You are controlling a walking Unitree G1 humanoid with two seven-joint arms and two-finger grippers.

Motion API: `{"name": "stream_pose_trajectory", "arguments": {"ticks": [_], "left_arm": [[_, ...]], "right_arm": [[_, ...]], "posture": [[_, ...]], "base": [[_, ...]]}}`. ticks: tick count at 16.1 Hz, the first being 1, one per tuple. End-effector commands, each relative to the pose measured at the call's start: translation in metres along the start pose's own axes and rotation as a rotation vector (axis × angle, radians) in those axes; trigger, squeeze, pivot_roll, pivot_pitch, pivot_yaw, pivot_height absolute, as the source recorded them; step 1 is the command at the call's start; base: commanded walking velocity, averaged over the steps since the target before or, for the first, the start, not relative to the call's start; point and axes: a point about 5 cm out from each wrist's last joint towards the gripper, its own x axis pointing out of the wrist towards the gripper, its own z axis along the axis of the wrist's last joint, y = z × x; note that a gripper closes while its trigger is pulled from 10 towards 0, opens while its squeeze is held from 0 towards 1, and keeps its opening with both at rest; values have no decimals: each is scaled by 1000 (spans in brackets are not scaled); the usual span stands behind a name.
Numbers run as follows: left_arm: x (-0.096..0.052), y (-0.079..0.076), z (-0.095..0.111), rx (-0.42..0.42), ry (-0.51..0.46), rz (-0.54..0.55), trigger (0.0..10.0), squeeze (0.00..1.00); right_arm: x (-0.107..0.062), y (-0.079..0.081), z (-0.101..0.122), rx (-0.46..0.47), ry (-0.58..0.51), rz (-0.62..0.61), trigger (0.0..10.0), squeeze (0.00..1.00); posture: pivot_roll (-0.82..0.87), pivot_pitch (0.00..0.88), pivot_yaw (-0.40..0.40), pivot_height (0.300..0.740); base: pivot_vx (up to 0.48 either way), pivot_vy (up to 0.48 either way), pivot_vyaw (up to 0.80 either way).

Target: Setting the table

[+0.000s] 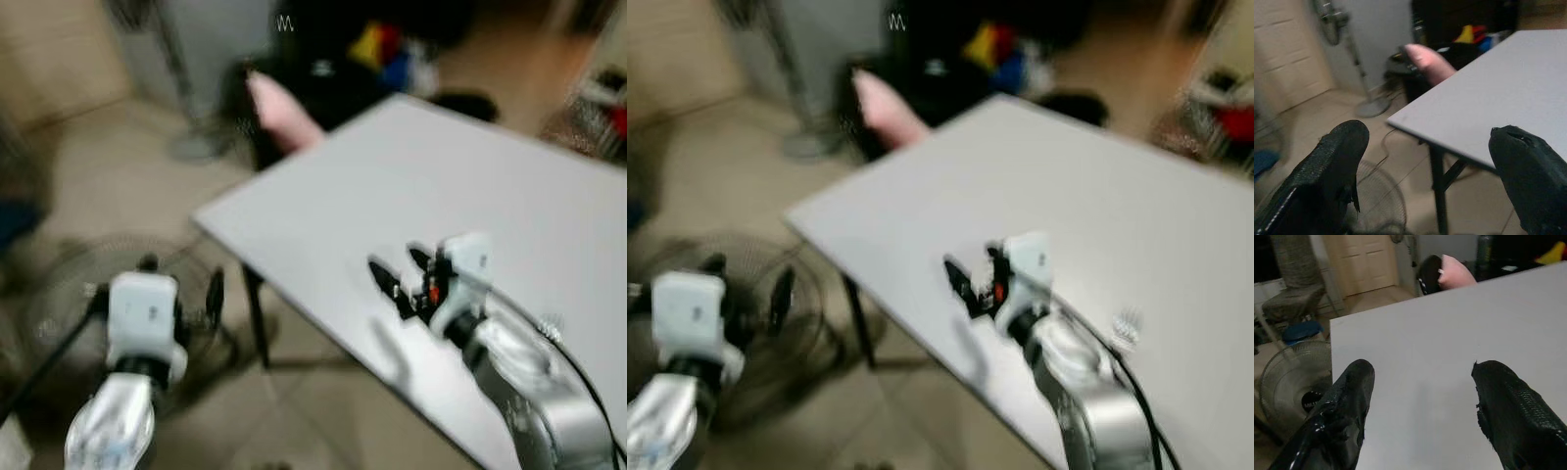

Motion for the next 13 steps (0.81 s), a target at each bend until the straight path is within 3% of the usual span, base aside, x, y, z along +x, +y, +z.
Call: {"name": "stream_pose_trajectory", "arguments": {"ticks": [1, 6, 8, 11, 13], "left_arm": [[2, -2, 1, -5, 9, 1, 10000, 0], [5, -1, 2, -4, 20, 2, 10000, 0], [5, -1, 4, -9, 17, -10, 10000, 0], [7, -2, 1, -8, 25, -11, 10000, 0], [8, -1, 3, -9, 20, -8, 10000, 0]], "right_arm": [[-1, -1, 2, 8, 3, -6, 10000, 0], [-1, -3, -1, 24, 14, -30, 10000, 0], [-2, -2, 1, 34, 10, -46, 10000, 0], [-5, -4, 1, 42, 8, -70, 10000, 0], [-4, -5, 1, 39, 17, -82, 10000, 0]], "posture": [[-78, 0, 46, 740], [-81, 5, 53, 740], [-98, 6, 59, 740], [-105, 7, 62, 740], [-109, 7, 59, 740]], "base": [[0, 0, 800], [0, 0, 800], [-298, 0, 728], [-316, 0, 0], [0, 0, 0]]}}
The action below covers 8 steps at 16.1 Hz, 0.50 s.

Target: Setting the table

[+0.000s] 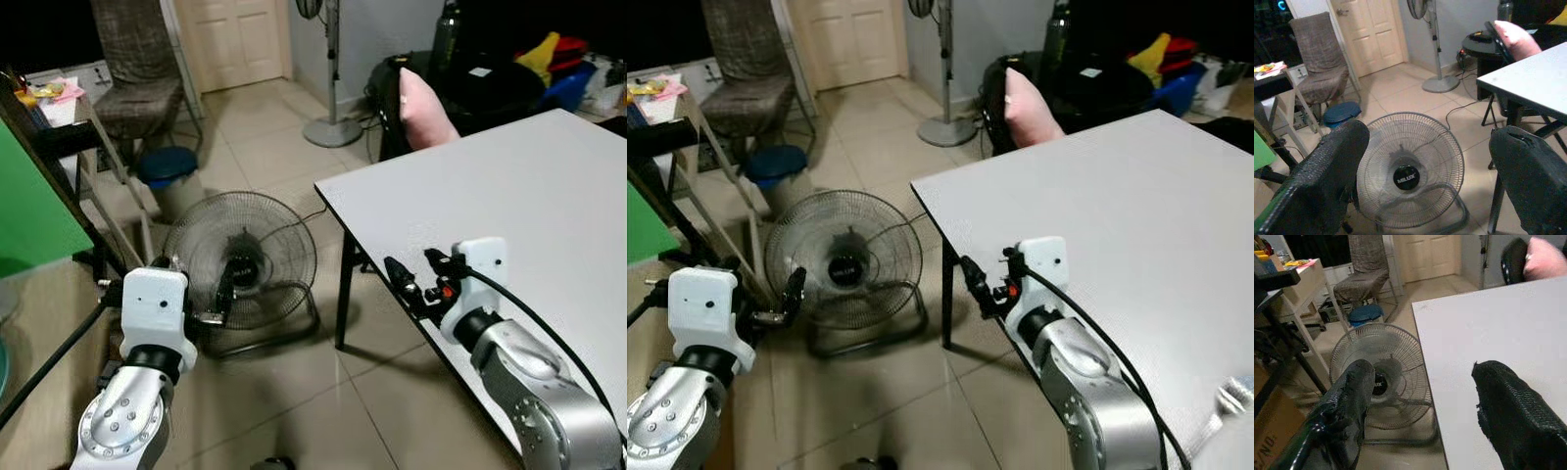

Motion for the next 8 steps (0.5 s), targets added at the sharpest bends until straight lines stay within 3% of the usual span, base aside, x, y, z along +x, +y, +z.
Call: {"name": "stream_pose_trajectory", "arguments": {"ticks": [1, 6, 8], "left_arm": [[1, 3, 1, 17, 1, 13, 10000, 0], [0, 2, 1, 16, 1, 10, 10000, 0], [0, 2, 1, 16, 2, 7, 10000, 0]], "right_arm": [[0, 3, 4, 1, -14, 11, 10000, 0], [3, 3, 3, -6, -1, 15, 10000, 0], [3, 3, 3, -5, -1, 16, 10000, 0]], "posture": [[-110, 4, 59, 740], [-101, 0, 52, 740], [-101, 0, 52, 740]], "base": [[0, 0, 0], [0, 0, 0], [-360, 0, 0]]}}
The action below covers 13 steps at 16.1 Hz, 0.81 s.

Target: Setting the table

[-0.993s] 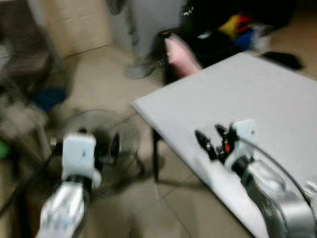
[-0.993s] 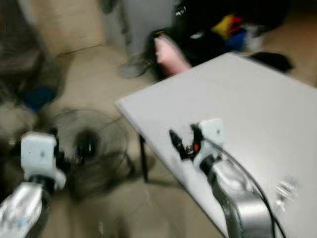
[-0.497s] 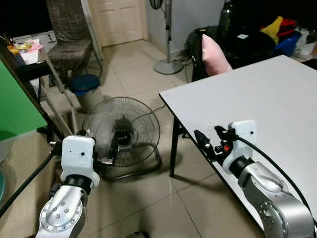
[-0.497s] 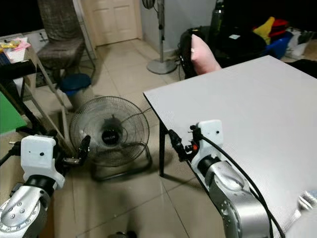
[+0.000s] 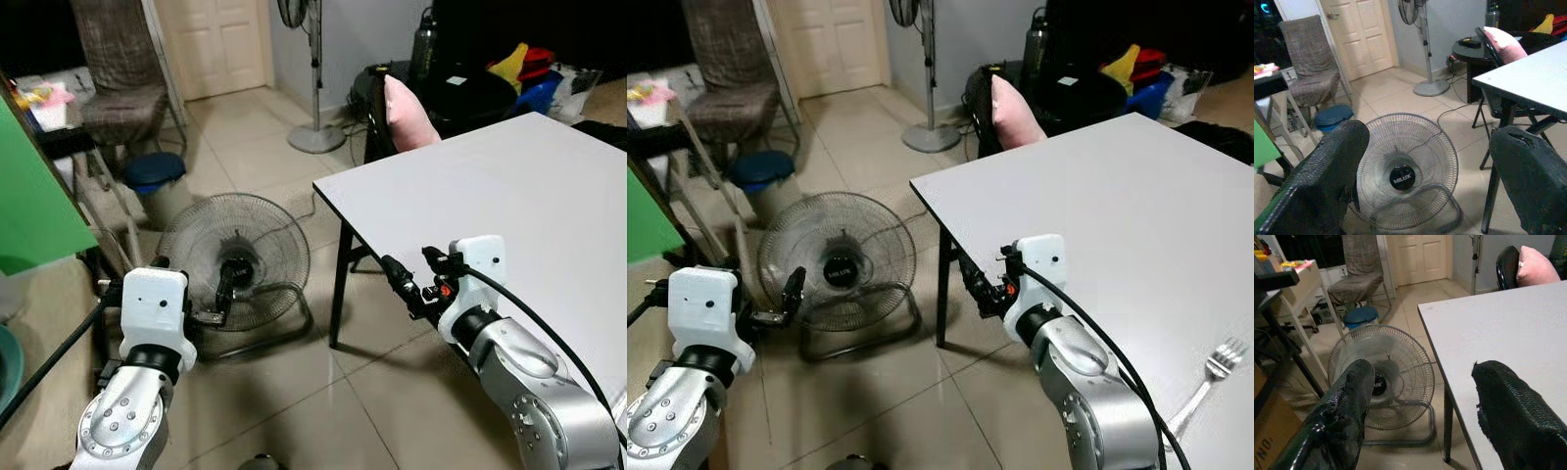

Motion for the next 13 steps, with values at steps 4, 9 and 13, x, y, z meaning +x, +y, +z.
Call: {"name": "stream_pose_trajectory", "arguments": {"ticks": [4, 9, 13], "left_arm": [[0, 0, 1, 15, 2, 9, 10000, 0], [-2, 5, 3, 29, -5, 27, 10000, 0], [-7, 6, 6, 33, -14, 30, 10000, 0]], "right_arm": [[2, 0, 1, 0, 6, 8, 10000, 0], [2, 2, 1, 27, 8, 11, 10000, 0], [5, 6, 2, -12, 8, 81, 10000, 0]], "posture": [[-100, 3, 51, 740], [-96, 4, 53, 740], [-78, 2, 47, 740]], "base": [[-263, 0, 0], [0, 0, 0], [0, 248, 0]]}}
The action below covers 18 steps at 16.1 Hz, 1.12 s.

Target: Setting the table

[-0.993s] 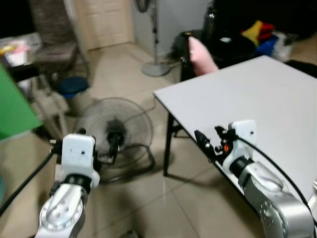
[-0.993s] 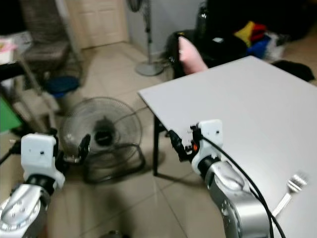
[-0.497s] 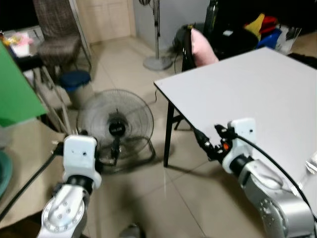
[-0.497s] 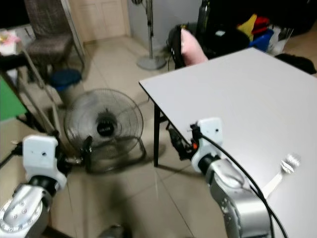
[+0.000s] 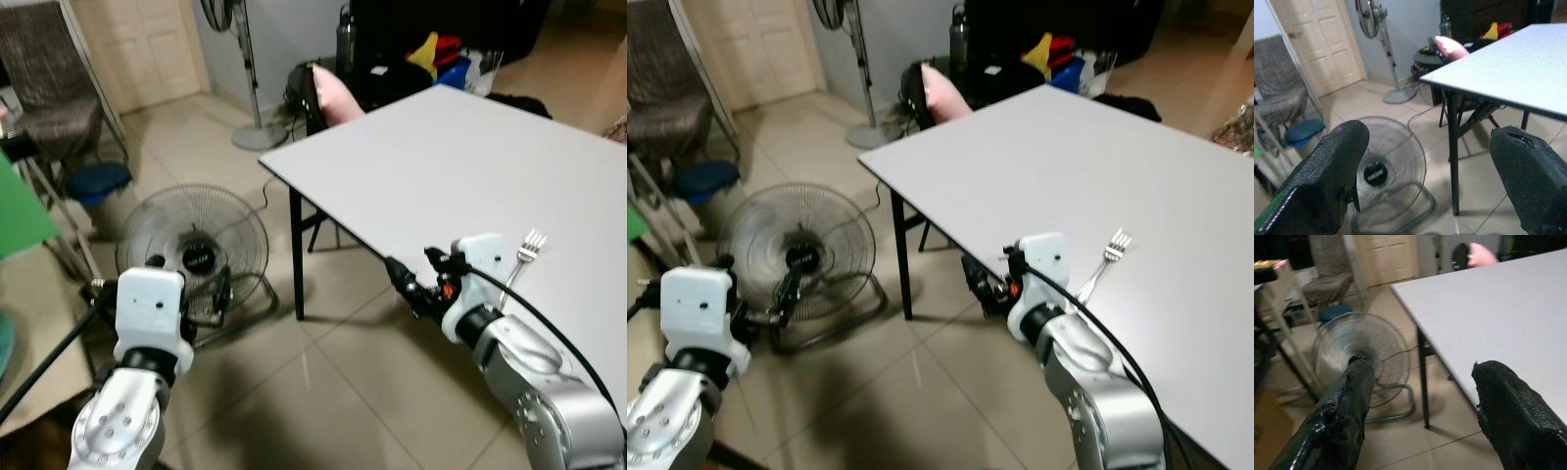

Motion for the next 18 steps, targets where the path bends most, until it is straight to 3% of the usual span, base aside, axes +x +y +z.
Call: {"name": "stream_pose_trajectory", "arguments": {"ticks": [1, 6, 12, 18], "left_arm": [[-2, 5, 2, 17, -3, 22, 10000, 0], [-5, 9, 4, 23, -8, 41, 10000, 0], [-2, 17, 13, 62, -37, 48, 10000, 0], [2, 18, 15, 65, -38, 59, 10000, 0]], "right_arm": [[4, 8, 3, 12, -12, 58, 10000, 0], [8, 12, 4, 12, -25, 70, 10000, 0], [17, 2, 18, 46, -77, 32, 10000, 0], [27, 14, 29, 66, -88, 128, 10000, 0]], "posture": [[-74, 2, 44, 740], [-58, 0, 35, 740], [-44, 0, 36, 740], [-35, 0, 31, 740]], "base": [[0, 364, 800], [0, 365, 800], [0, 364, 0], [0, 298, 0]]}}
